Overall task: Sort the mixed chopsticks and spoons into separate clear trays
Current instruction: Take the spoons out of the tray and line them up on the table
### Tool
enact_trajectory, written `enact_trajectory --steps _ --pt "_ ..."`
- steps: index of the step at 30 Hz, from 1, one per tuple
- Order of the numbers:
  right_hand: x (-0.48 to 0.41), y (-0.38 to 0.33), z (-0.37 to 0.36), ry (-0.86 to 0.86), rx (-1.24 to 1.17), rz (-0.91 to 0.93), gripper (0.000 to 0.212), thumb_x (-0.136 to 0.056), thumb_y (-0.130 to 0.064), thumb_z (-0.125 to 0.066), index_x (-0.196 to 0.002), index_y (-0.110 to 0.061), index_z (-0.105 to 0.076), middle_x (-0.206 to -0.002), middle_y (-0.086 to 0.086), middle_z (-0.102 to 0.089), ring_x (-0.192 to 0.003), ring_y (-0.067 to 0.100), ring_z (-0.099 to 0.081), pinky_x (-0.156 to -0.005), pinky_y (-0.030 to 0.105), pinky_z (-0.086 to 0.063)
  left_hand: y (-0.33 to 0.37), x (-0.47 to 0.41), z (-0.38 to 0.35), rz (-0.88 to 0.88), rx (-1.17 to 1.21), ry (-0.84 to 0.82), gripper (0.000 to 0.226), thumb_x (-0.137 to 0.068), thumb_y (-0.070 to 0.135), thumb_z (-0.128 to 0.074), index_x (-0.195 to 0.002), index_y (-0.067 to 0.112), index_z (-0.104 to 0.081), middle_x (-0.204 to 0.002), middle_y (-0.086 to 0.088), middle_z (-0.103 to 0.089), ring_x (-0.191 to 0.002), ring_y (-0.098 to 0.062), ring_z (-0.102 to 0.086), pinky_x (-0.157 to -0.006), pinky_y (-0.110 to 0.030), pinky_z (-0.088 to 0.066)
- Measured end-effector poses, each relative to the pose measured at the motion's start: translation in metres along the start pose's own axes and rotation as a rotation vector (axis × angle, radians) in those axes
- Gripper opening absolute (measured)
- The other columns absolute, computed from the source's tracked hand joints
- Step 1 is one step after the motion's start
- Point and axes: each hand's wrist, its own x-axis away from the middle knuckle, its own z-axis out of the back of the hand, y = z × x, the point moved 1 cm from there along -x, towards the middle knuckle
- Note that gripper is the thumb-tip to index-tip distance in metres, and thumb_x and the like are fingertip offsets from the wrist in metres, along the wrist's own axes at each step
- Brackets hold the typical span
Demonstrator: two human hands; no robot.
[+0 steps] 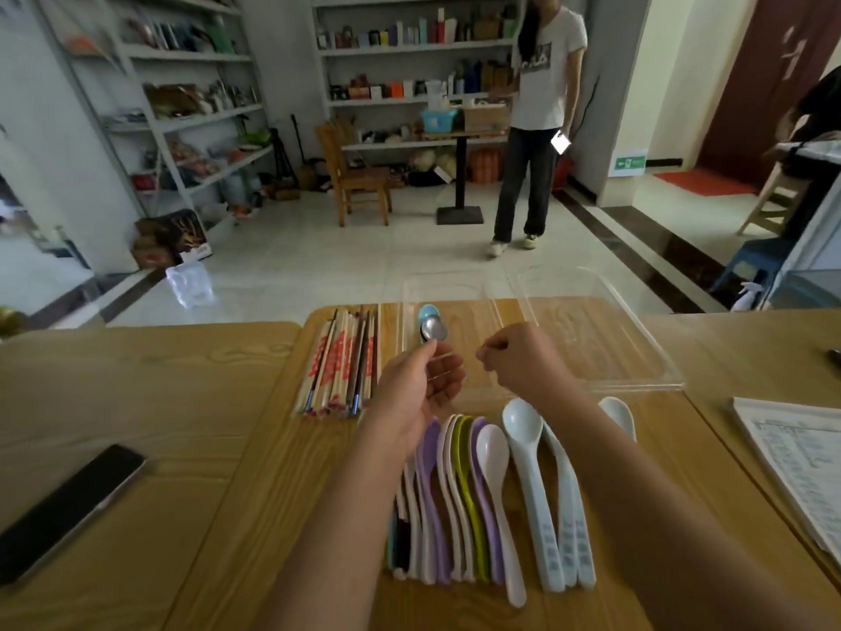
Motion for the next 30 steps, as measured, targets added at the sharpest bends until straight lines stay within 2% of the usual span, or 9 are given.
enact_trajectory --steps 3,9,13,20,23,27,30 --pt "-0.036 -0.012 -0.025 -0.032 0.065 -0.047 0.017 -0.093 -0.019 -0.063 -0.091 -0.004 -0.069 -0.075 0.008 -0.066 -0.064 0.019 -0.061 -0.060 0.029 -0.051 0.015 -0.015 0.012 -0.021 0.001 0.017 0.025 -0.101 0.024 -0.049 -0.106 0.007 -0.067 -0.086 -0.008 -0.072 -0.079 -0.018 -0.067 -0.071 -0.028 -0.055" --pt "-0.079 -0.022 -0.063 -0.057 0.210 -0.075 0.009 -0.094 -0.016 -0.057 -0.096 -0.008 -0.059 -0.073 0.002 -0.058 -0.069 0.017 -0.061 -0.060 0.026 -0.050 0.028 -0.038 0.023 -0.029 -0.045 0.031 0.025 -0.103 0.024 -0.047 -0.105 0.007 -0.065 -0.086 -0.007 -0.071 -0.080 -0.017 -0.066 -0.070 -0.026 -0.055" --pt "-0.092 -0.022 -0.075 -0.064 0.299 -0.046 0.013 -0.096 -0.014 -0.053 -0.105 -0.006 -0.058 -0.072 -0.001 -0.050 -0.061 0.010 -0.049 -0.049 0.020 -0.037 0.028 -0.050 0.027 -0.018 -0.044 0.044 0.026 -0.103 0.024 -0.045 -0.106 0.007 -0.065 -0.088 -0.008 -0.071 -0.080 -0.018 -0.066 -0.075 -0.028 -0.055" --pt "-0.096 -0.020 -0.086 -0.099 0.362 0.022 0.021 -0.098 -0.008 -0.047 -0.117 -0.004 -0.054 -0.091 0.004 -0.053 -0.077 0.019 -0.055 -0.066 0.027 -0.043 0.022 -0.060 0.030 0.006 -0.032 0.053 0.027 -0.103 0.024 -0.046 -0.107 0.006 -0.066 -0.088 -0.008 -0.071 -0.079 -0.018 -0.067 -0.076 -0.029 -0.055" --pt "-0.099 -0.020 -0.087 -0.097 0.353 0.015 0.020 -0.098 -0.008 -0.047 -0.115 -0.004 -0.055 -0.088 0.003 -0.054 -0.074 0.019 -0.057 -0.064 0.027 -0.048 0.023 -0.060 0.033 0.001 -0.021 0.043 0.027 -0.103 0.024 -0.045 -0.108 0.005 -0.065 -0.087 -0.008 -0.071 -0.080 -0.018 -0.067 -0.077 -0.029 -0.055" --pt "-0.100 -0.017 -0.087 -0.087 0.300 -0.037 0.014 -0.097 -0.013 -0.049 -0.107 -0.006 -0.057 -0.077 0.000 -0.053 -0.065 0.015 -0.058 -0.054 0.023 -0.047 0.026 -0.056 0.036 -0.002 -0.007 0.038 0.029 -0.103 0.023 -0.046 -0.112 0.003 -0.064 -0.087 -0.008 -0.072 -0.078 -0.018 -0.068 -0.071 -0.027 -0.056" --pt "-0.099 -0.019 -0.082 -0.077 0.246 -0.074 0.009 -0.096 -0.014 -0.053 -0.094 -0.006 -0.056 -0.074 0.001 -0.055 -0.058 0.011 -0.053 -0.046 0.020 -0.037 0.027 -0.050 0.036 -0.014 0.000 0.035 0.028 -0.103 0.023 -0.045 -0.112 0.003 -0.064 -0.087 -0.008 -0.072 -0.079 -0.018 -0.067 -0.074 -0.029 -0.056"
